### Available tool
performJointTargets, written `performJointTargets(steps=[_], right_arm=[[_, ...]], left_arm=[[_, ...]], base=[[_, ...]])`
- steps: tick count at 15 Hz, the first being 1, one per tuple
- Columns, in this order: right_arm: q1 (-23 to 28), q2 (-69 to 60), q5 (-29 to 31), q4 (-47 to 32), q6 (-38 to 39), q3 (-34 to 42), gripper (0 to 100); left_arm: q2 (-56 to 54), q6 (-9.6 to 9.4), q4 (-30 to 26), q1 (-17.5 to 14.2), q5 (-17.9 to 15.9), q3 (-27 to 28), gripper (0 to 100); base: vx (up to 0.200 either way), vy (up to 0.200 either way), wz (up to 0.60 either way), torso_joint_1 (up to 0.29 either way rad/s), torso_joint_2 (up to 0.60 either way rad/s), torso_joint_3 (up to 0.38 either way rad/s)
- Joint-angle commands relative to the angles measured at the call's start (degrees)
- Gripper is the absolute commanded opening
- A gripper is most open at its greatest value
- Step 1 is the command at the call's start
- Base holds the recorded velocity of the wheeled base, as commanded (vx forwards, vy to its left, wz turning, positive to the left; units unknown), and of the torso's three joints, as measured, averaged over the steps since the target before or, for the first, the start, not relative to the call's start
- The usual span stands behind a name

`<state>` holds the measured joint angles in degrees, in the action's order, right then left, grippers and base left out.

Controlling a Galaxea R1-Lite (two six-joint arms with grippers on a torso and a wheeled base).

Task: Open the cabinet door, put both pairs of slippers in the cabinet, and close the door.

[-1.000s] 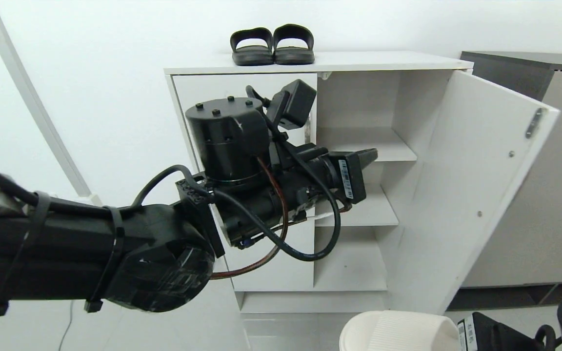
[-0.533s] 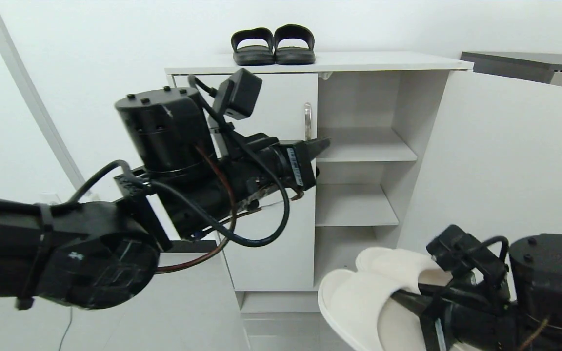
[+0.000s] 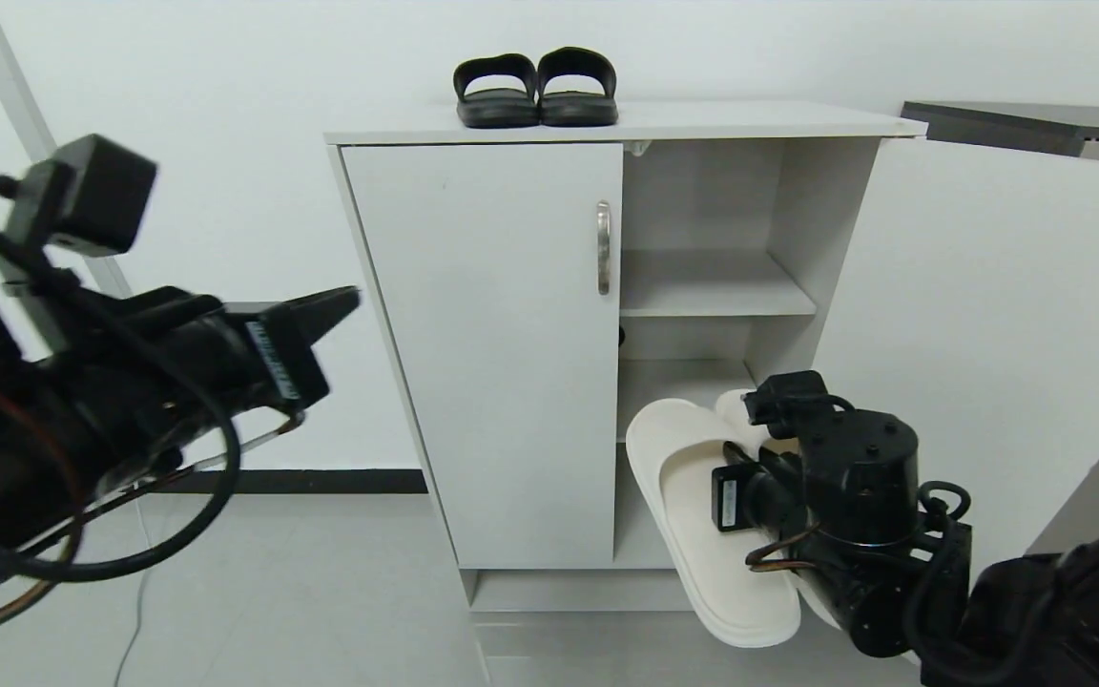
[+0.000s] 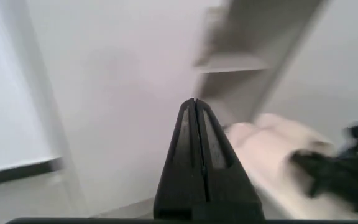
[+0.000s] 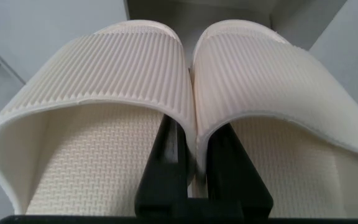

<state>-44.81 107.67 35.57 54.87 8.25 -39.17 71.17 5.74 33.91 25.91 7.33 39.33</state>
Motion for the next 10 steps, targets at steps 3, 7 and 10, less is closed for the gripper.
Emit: performJointTargets(steps=[3,7,10], right_arm=[[0.1,3.8,1.9,0.1,-0.1,-1.1,0],[0.1,3.7,2.1,0.1,-0.1,-0.8,0],[0.0,3.9,2.1,0.1,-0.1,-0.8,0]], left_arm=[[-26.6,-4.34,-4.9,-16.2,12.6,-19.0,0],[-44.6,-4.34,-9.4,-28.7,11.7,-32.9,0],[-57.5,-4.34,-25.3,-28.5,10.1,-33.6,0]], base=[[0.0,0.0,0.0,0.0,0.0,0.0],[0.0,0.0,0.0,0.0,0.0,0.0],[0.0,0.0,0.0,0.0,0.0,0.0]])
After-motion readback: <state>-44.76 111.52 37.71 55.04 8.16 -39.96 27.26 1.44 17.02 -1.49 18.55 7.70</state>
